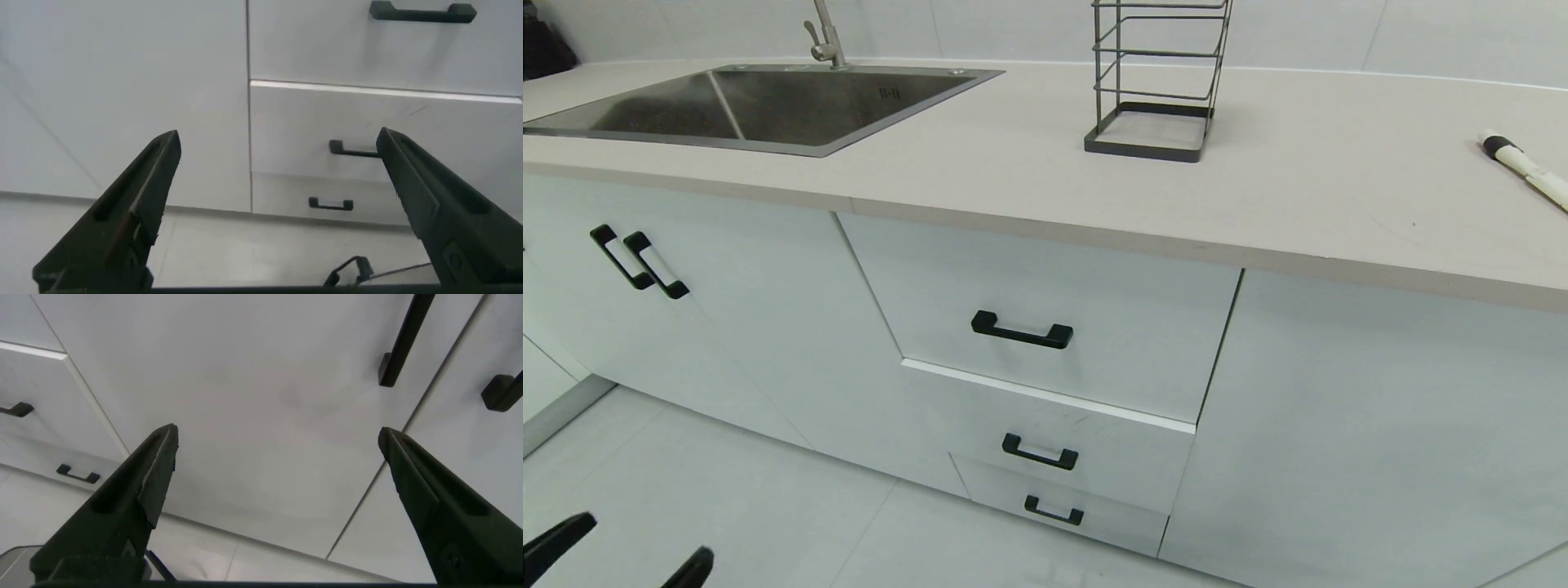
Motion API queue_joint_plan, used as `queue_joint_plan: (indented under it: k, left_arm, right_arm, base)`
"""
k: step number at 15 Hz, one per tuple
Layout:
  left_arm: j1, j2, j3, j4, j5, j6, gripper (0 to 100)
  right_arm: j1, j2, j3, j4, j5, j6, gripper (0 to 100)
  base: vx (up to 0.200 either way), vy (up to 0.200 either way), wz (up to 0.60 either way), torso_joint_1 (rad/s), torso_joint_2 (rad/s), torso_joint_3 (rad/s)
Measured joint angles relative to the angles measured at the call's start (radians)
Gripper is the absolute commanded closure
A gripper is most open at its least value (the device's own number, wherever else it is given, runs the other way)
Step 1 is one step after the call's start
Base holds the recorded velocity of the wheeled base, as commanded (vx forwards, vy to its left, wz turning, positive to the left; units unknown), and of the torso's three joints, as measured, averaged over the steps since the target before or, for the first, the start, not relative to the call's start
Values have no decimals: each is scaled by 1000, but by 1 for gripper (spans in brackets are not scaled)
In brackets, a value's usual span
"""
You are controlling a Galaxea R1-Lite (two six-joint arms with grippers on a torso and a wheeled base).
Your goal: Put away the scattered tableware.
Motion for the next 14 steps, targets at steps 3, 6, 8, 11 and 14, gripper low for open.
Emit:
queue_joint_plan:
  k: [3,6,8,11,14]
  left_arm:
    - [67,-280,14,299,-43,46,0]
    - [134,-457,18,445,-83,61,0]
    - [143,-502,19,451,-55,66,0]
    - [150,-530,23,473,40,47,0]
    - [151,-535,23,473,53,-19,0]
  right_arm:
    - [0,0,0,0,0,0,0]
    - [0,0,0,0,-1,1,0]
    - [0,0,0,0,-1,3,0]
    - [0,0,0,0,-2,7,0]
    - [0,0,0,0,-2,9,0]
  base:
    - [0,0,0,0,0,0]
    - [0,0,-600,-1,2,6]
    - [0,0,-600,0,2,2]
    - [0,0,0,0,0,0]
    - [0,0,0,0,0,0]
